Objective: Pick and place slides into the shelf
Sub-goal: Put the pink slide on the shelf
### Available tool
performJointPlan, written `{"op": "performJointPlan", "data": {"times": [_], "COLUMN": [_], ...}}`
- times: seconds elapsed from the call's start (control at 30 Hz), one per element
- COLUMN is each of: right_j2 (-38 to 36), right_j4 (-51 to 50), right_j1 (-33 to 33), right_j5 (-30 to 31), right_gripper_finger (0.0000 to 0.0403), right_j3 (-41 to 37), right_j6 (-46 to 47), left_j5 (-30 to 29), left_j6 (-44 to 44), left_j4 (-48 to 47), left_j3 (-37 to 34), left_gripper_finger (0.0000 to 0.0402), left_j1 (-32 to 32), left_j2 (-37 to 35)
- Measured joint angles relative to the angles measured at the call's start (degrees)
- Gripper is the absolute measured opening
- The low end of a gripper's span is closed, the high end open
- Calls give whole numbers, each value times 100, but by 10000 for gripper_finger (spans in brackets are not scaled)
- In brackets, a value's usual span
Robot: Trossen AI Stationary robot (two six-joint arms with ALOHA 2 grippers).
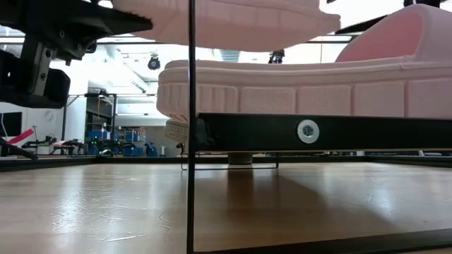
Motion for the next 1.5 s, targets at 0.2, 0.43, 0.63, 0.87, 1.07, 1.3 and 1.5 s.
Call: {"op": "performJointPlan", "data": {"times": [0.2, 0.43, 0.63, 0.87, 1.07, 1.3, 1.5], "right_j2": [-493, -929, -1181, -1249, -1238, -1236, -1236], "right_j4": [-644, -1768, -2362, -2362, -2336, -2309, -2267], "right_j1": [10, 7, 5, -19, -19, -19, -19], "right_j5": [-150, -162, -162, -149, -149, -149, -151], "right_gripper_finger": [173, 174, 172, 172, 171, 173, 171], "right_j3": [-29, -39, -51, -58, -60, -60, -60], "right_j6": [-207, 257, 532, 505, 491, 499, 492], "left_j5": [93, 549, 598, 773, 818, 1046, 1230], "left_j6": [156, 100, -124, -236, -222, -192, 83], "left_j4": [-5, -15, -4, 7, 11, 12, 24], "left_j3": [-416, -612, -569, -298, -56, 207, 357], "left_gripper_finger": [48, 47, 47, 47, 47, 47, 47], "left_j1": [0, 0, 0, 24, 125, 371, 622], "left_j2": [-590, -802, -568, -131, 144, 445, 491]}}
